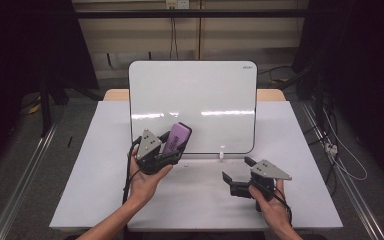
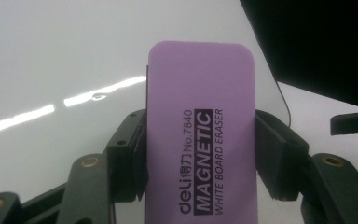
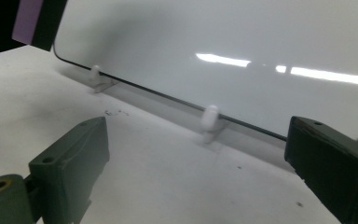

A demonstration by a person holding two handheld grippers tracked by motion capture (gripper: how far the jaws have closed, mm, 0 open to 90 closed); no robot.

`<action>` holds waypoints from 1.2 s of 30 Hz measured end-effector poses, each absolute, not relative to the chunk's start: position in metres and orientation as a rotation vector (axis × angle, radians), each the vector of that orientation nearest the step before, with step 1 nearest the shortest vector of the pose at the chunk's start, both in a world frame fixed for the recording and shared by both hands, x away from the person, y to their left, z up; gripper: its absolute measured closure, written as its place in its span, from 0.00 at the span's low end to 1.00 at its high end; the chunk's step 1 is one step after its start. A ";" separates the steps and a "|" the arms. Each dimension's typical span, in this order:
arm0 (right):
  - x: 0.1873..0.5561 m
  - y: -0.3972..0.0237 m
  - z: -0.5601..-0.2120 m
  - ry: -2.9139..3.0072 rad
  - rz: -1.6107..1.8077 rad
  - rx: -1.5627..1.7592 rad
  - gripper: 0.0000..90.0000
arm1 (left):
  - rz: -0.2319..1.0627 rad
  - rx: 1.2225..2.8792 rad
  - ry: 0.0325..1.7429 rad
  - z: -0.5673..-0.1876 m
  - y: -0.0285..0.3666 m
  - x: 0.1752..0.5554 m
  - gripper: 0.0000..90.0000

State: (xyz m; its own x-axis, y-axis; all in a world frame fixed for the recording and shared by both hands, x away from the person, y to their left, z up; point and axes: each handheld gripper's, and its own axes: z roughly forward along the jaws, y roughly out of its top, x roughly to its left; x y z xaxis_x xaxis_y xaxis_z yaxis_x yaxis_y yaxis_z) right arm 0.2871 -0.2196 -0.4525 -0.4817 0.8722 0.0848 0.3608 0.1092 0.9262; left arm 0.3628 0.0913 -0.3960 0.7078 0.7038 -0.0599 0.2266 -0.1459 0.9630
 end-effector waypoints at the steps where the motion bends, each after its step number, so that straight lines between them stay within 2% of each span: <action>1: 0.288 -0.216 -0.452 1.904 1.362 1.184 0.07 | 0.493 1.699 0.750 -0.396 0.094 0.363 0.46; 11: 0.302 -0.182 -0.445 1.897 1.498 1.109 0.06 | 0.386 1.583 0.802 -0.398 0.100 0.359 0.46; 30: 0.312 -0.146 -0.439 1.821 1.734 1.082 0.06 | 0.389 1.547 0.827 -0.396 0.102 0.359 0.46; 36: 0.317 -0.135 -0.440 1.792 1.812 1.127 0.11 | 0.397 1.542 0.831 -0.396 0.100 0.358 0.46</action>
State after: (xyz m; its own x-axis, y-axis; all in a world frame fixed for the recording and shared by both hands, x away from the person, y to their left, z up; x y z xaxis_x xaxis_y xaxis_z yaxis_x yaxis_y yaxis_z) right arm 0.3171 -0.1349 -0.4402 -0.6208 0.7299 0.2862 0.2779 -0.1364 0.9509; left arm 0.3579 0.1003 -0.3962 0.6787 0.7011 -0.2186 0.2705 0.0381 0.9620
